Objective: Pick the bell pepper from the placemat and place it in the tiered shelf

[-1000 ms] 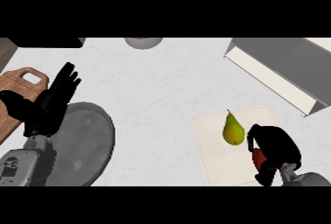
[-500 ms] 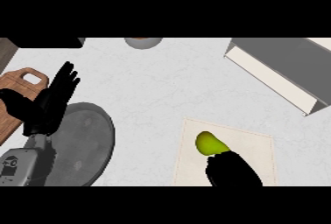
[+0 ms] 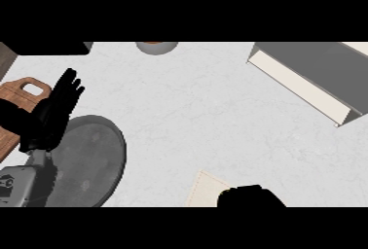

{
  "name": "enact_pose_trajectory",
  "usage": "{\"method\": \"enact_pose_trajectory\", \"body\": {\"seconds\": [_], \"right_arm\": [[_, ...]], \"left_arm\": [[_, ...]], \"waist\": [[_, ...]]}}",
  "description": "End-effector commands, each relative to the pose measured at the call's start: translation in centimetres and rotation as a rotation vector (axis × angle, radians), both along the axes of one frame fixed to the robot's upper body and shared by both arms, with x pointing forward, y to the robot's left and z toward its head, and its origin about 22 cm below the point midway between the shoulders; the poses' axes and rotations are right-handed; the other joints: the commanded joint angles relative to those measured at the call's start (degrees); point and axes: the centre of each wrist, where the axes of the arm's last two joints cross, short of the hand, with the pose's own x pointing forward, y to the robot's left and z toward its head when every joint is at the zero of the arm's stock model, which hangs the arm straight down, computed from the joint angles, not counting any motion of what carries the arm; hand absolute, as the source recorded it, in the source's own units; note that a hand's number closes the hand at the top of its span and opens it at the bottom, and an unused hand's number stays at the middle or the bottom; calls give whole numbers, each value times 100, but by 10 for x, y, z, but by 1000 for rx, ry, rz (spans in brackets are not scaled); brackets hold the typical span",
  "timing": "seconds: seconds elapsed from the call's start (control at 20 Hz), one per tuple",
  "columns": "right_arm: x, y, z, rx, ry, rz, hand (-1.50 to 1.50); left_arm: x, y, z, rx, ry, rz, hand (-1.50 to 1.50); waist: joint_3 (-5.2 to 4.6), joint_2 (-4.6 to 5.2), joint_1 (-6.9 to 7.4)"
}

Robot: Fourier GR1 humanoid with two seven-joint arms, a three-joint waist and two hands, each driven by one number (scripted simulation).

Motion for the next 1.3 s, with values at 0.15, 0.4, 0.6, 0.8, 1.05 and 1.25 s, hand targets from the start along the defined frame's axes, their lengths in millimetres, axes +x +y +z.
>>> {"method": "enact_pose_trajectory", "body": {"seconds": [0.15, 0.4, 0.6, 0.8, 1.05, 1.25], "right_arm": [[-27, -38, 72, 253, -144, -141, 150], [-11, -41, 102, 294, -185, -242, 150], [15, -56, 124, 253, -254, -326, 150], [49, -73, 153, 247, -273, -400, 150], [81, -129, 184, 231, -271, -516, 150], [104, -180, 203, 268, -235, -562, 150]], "left_arm": [[6, -8, 9, 14, -4, -14, 0], [-5, -15, 2, -5, -4, -7, 0], [6, -5, -1, -2, -3, 8, 0], [3, -8, 9, 2, 6, -2, 0], [8, -13, -5, 0, -1, -10, 0], [-4, -10, -10, -10, -19, -16, 0]], "waist": [[3, 19, -15], [-7, 18, 72], [-6, 35, 37], [-2, 18, 74], [1, 25, 31], [2, 24, 87]]}}
